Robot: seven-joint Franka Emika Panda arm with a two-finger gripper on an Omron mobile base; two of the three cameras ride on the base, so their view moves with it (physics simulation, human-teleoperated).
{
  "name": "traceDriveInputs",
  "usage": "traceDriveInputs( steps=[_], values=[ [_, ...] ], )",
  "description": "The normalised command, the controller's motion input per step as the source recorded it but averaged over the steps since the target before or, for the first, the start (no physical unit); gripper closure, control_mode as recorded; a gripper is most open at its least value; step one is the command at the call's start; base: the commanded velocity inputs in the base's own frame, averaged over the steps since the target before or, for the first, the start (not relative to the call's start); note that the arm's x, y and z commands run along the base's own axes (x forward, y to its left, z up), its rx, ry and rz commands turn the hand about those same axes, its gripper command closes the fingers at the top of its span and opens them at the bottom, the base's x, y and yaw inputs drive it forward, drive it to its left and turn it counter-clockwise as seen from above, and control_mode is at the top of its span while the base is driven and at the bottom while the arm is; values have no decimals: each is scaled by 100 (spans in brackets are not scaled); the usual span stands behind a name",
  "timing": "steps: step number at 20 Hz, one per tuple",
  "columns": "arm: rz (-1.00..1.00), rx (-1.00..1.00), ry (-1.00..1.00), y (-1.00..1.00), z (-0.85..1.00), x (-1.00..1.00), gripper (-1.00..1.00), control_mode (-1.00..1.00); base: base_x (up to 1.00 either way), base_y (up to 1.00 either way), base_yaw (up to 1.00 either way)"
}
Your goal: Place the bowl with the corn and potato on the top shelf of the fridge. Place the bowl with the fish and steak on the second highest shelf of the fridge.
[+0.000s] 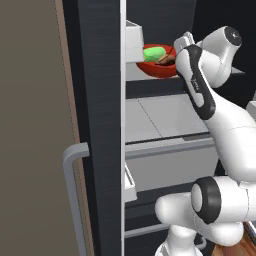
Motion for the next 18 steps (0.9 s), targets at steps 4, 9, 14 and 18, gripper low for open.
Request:
traceDriveInputs(
  steps=[4, 9, 14, 18],
  values=[
    [-9, 1, 0, 0, 1, 99, 100, -100, 0, 0, 0],
    [-7, 0, 0, 0, 0, 89, 100, -100, 0, 0, 0],
    [-4, 0, 0, 0, 0, 67, -100, -100, 0, 0, 0],
    [-2, 0, 0, 0, 0, 14, -100, -100, 0, 0, 0]
  ],
)
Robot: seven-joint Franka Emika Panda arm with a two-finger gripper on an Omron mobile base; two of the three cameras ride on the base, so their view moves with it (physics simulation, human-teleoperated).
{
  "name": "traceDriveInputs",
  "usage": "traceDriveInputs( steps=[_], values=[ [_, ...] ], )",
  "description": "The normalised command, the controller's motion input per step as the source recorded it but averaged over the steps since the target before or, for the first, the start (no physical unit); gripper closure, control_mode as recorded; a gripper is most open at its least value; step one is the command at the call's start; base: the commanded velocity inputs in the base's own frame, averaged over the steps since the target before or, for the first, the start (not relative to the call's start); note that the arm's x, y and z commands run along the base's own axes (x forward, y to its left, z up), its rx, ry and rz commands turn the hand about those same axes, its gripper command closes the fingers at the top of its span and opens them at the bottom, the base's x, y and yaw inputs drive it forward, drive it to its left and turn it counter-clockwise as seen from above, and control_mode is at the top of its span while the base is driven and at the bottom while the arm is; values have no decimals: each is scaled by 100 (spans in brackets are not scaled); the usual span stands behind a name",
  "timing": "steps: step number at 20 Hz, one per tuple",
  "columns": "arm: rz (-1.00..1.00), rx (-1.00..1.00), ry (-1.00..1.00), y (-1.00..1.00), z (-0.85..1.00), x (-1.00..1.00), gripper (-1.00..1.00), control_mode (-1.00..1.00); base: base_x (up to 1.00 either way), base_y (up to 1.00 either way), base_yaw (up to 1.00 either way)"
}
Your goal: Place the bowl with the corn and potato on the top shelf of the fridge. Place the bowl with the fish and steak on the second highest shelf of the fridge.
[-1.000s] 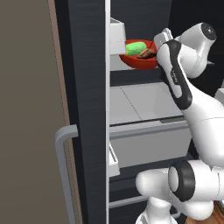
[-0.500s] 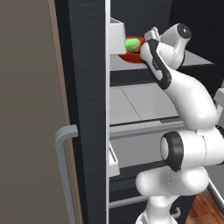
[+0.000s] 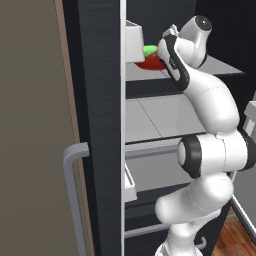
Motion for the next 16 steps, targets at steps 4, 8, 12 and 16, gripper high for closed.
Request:
traceDriveInputs(
  steps=[4, 8, 12, 16],
  values=[
    [0, 0, 0, 3, 0, -63, -100, -100, 0, 0, 0],
    [0, 0, -2, 7, 0, -100, -100, -100, 0, 0, 0],
    [0, 0, -6, 11, 0, -100, -100, -100, 0, 0, 0],
    [0, 0, -3, 14, 0, -100, -100, -100, 0, 0, 0]
  ],
)
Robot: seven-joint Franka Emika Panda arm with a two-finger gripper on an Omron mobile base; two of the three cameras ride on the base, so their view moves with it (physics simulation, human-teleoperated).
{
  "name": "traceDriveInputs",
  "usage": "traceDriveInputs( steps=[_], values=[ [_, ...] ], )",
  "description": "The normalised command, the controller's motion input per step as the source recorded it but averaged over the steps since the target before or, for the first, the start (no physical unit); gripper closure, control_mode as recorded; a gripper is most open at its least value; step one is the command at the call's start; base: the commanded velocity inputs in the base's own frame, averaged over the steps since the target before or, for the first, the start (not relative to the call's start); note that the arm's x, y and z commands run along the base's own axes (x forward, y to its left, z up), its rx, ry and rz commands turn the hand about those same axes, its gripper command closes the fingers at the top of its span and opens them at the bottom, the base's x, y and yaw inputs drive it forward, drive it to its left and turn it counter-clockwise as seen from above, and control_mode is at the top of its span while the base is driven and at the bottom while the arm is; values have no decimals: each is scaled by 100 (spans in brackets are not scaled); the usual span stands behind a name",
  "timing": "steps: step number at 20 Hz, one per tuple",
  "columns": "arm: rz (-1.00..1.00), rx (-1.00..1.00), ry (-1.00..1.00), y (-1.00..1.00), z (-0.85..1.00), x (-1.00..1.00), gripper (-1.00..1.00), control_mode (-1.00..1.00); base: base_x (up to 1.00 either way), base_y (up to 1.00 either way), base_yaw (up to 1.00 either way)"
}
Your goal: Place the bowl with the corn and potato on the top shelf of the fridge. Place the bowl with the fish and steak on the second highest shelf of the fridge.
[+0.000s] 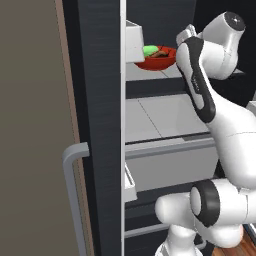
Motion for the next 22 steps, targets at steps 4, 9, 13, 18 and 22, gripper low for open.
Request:
traceDriveInputs(
  steps=[4, 9, 13, 18, 22],
  values=[
    [0, 0, 2, 13, -17, -100, -100, -100, 0, 0, 0],
    [0, 0, 22, 3, -63, -100, -100, -100, 0, 0, 0],
    [1, -2, 36, 0, -75, -100, -100, -100, 0, 0, 0],
    [22, -18, 37, 0, -67, -94, -100, -100, 0, 0, 0],
    [40, -32, 15, 9, -33, -56, -100, -100, 0, 0, 0]
  ],
)
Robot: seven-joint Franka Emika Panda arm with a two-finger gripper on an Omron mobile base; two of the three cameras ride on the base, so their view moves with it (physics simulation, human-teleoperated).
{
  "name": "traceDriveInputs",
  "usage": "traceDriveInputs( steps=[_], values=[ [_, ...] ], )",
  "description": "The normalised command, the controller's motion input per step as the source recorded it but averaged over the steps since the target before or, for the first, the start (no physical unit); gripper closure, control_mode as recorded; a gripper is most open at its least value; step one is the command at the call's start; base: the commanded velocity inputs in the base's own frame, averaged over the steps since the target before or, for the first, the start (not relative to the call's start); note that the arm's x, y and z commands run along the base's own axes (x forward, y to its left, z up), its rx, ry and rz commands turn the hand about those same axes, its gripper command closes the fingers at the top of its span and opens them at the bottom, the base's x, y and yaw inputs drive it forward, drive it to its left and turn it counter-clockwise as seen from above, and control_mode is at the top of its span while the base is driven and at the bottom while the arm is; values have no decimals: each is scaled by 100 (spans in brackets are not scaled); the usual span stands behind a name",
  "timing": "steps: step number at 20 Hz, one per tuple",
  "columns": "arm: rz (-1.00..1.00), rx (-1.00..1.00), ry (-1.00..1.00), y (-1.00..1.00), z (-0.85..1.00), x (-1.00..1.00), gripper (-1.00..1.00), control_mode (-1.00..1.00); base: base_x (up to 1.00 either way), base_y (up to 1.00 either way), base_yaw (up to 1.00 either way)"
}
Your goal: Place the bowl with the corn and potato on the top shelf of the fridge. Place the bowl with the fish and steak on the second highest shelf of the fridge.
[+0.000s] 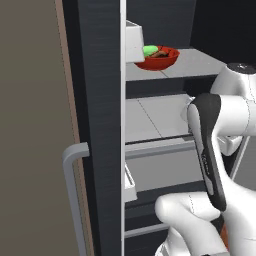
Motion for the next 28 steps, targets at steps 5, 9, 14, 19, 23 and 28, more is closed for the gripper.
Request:
traceDriveInputs(
  steps=[5, 9, 14, 19, 23, 28],
  values=[
    [11, -10, 0, 2, 1, -7, -100, -100, 0, 0, 0],
    [0, 0, 0, 1, -4, -44, -100, 100, -50, 0, 0],
    [0, 0, 0, 0, 0, 0, -100, 100, -100, 0, 0],
    [0, 0, 0, 0, 0, 0, -100, 100, -100, -8, -1],
    [0, 0, 0, 0, 0, 0, -100, 100, -100, -64, -6],
    [0, 0, 0, 0, 0, 0, -100, 100, -76, -100, -9]
  ],
)
